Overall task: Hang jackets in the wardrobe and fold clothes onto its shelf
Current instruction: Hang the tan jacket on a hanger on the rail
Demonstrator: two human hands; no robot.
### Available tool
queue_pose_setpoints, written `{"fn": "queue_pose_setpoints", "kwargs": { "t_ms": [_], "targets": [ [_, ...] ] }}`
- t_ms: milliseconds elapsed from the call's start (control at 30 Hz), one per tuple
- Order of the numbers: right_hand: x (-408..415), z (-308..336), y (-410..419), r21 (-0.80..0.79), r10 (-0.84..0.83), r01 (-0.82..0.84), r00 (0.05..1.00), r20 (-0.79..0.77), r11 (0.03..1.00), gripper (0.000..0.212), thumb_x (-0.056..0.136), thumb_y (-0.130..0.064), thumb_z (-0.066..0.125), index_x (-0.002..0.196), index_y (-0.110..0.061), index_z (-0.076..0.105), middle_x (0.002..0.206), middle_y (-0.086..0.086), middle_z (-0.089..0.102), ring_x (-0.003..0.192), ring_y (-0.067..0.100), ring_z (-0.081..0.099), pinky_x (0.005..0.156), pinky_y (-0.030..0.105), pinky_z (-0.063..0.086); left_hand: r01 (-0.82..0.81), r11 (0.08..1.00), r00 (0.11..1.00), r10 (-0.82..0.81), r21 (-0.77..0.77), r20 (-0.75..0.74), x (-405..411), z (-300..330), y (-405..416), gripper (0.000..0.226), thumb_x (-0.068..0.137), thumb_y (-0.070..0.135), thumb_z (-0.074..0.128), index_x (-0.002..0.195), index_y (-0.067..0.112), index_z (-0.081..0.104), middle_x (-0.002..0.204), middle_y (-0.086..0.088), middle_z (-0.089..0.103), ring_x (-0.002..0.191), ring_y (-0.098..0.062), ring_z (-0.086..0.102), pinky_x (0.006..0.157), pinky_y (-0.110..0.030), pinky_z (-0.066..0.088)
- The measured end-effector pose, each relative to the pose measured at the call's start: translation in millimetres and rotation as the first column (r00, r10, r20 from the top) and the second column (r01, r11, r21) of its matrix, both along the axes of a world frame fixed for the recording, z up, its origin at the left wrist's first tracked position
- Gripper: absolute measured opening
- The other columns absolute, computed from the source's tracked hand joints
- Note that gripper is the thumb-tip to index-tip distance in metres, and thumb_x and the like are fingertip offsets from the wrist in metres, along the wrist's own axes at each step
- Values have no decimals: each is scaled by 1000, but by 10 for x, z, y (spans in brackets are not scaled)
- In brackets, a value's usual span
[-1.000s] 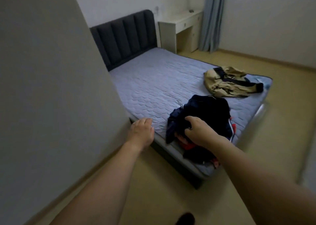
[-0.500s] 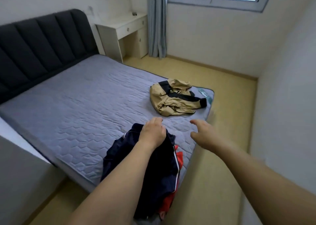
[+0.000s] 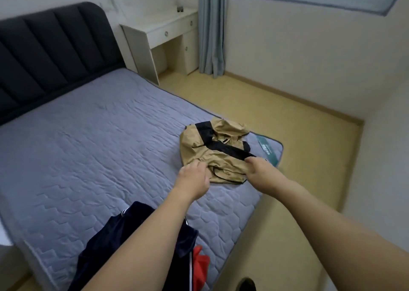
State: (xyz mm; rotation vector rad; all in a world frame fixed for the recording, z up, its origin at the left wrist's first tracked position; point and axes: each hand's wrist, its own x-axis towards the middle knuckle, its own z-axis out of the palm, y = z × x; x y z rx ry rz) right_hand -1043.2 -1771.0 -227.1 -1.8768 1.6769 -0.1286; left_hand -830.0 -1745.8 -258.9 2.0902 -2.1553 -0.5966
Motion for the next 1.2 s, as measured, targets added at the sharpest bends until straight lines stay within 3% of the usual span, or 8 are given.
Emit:
{"fn": "queue_pose_setpoints", "kwargs": {
  "t_ms": [133, 367, 567, 667, 900, 1000, 1100, 1200],
  "targets": [
    [-9, -19, -1035, 24, 116, -115, 993, -10, 993, 52, 84, -9, 43, 134, -17, 49, 133, 7, 53, 114, 25, 53, 86, 30, 44, -206, 976, 976, 209, 64, -52, 84, -48, -701, 44, 95, 26, 43, 138, 15, 44, 141, -8, 44, 125, -28, 45, 106, -40, 37],
    [-132, -481, -2743, 67, 252, -248, 966, -58, 966, 57, 87, -8, 42, 143, -19, 40, 147, 4, 40, 134, 22, 38, 107, 33, 35, -387, 902, 907, 410, 190, -97, 109, -649, -2234, 46, 92, 23, 46, 137, 13, 45, 141, -11, 43, 125, -30, 44, 104, -39, 38],
    [-449, -1786, -4162, 153, 281, -262, 952, -120, 953, 60, 87, -8, 42, 146, -18, 35, 151, 5, 36, 138, 24, 33, 112, 36, 32, -395, 808, 838, 512, 438, -190, -508, -2079, -3557, 45, 87, 22, 46, 132, 16, 49, 137, -8, 46, 120, -29, 49, 96, -33, 41],
    [-635, -2683, -4737, 224, 329, -292, 933, -148, 930, 65, 87, -7, 42, 149, -20, 31, 152, 4, 32, 139, 24, 31, 112, 34, 31, -379, 722, 779, 587, 579, -221, -813, -3005, -4082, 53, 87, 17, 46, 140, 15, 45, 144, -9, 42, 127, -26, 46, 106, -33, 38],
    [-1029, -4413, -5447, 352, 352, -285, 925, -145, 892, 48, 84, -6, 43, 132, -14, 46, 136, 8, 45, 123, 27, 45, 97, 31, 39, -251, 846, 968, 225, 471, 112, -1251, -4713, -5166, 80, 88, 14, 52, 151, 41, 11, 160, 4, -17, 127, -33, 41, 99, -42, 43],
    [-1081, -4793, -5579, 379, 364, -299, 925, -112, 876, 46, 83, -6, 44, 128, -13, 47, 133, 9, 46, 120, 26, 46, 90, 28, 37, -132, 882, 962, 3, 453, 274, -1389, -5104, -5283, 50, 94, 20, 51, 141, 34, 38, 161, -2, 2, 123, -34, 44, 96, -46, 39],
    [-977, -4951, -5650, 411, 427, -349, 897, -114, 842, 58, 85, -7, 43, 142, -15, 36, 143, 7, 40, 128, 27, 42, 96, 30, 38, -153, 896, 954, 24, 417, 300, -1341, -5294, -4886, 33, 99, 21, 40, 128, 24, 55, 141, -3, 37, 118, -30, 48, 97, -43, 37],
    [-703, -4930, -5759, 437, 523, -418, 839, -150, 796, 68, 86, -10, 41, 151, -17, 21, 152, 6, 29, 136, 28, 34, 106, 33, 33, -237, 721, 961, 75, 651, 267, -1105, -5216, -4242, 40, 96, 19, 37, 132, 22, 53, 139, -1, 40, 124, -28, 48, 100, -43, 35]
  ]
}}
